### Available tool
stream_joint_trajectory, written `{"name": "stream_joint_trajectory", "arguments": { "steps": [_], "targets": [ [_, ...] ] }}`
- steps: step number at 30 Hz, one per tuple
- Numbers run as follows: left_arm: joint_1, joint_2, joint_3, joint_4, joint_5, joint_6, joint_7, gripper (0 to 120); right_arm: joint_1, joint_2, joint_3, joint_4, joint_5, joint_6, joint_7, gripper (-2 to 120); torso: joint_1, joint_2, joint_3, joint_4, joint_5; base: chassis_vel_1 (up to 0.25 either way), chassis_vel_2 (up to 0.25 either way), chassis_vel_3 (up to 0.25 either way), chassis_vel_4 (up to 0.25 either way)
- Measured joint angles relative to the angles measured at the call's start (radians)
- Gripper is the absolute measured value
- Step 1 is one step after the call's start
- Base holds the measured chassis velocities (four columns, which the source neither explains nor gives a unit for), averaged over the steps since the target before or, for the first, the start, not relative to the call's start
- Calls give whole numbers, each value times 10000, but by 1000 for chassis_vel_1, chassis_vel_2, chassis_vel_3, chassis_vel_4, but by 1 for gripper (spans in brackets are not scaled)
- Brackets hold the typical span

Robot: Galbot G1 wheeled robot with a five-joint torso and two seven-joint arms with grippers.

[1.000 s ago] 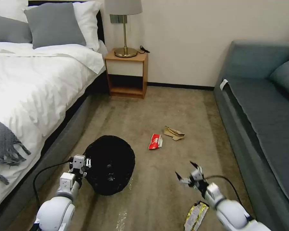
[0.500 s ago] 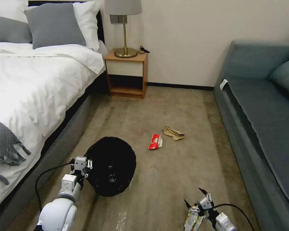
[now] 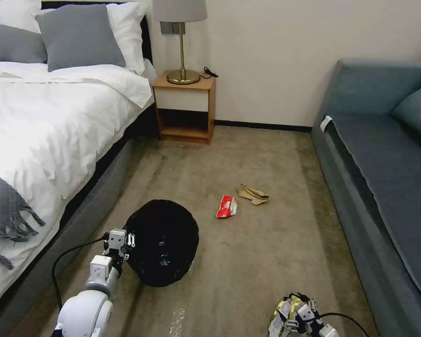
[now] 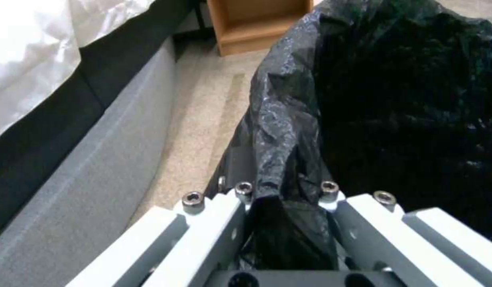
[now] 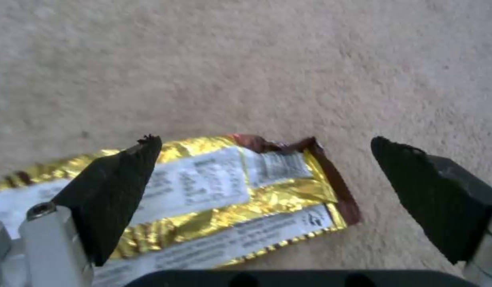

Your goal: Pick up the trash bin, then pick up the garbage on the floor and place it into the trash bin.

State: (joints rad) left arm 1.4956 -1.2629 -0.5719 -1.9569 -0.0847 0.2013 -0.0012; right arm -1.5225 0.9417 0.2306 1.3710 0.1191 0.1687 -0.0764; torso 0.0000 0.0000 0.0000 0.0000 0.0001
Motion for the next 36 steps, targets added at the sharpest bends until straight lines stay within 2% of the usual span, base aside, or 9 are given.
{"name": "stream_joint_trajectory", "arguments": {
  "steps": [19,29,36],
  "targets": [
    [-46,-143,75,-2,6,32,27,4,364,121,-226,-754,270,62,-830,100,-1,0,0,-1,-1,0,0,0,0],
    [-34,-197,73,73,72,32,63,4,1039,293,-239,-1812,240,410,-872,100,-1,0,-1,3,-4,0,0,0,0],
    [-101,-220,99,143,82,30,79,4,1141,277,-240,-1983,160,452,-876,100,-1,1,-1,1,-1,0,0,0,0]
  ]
}}
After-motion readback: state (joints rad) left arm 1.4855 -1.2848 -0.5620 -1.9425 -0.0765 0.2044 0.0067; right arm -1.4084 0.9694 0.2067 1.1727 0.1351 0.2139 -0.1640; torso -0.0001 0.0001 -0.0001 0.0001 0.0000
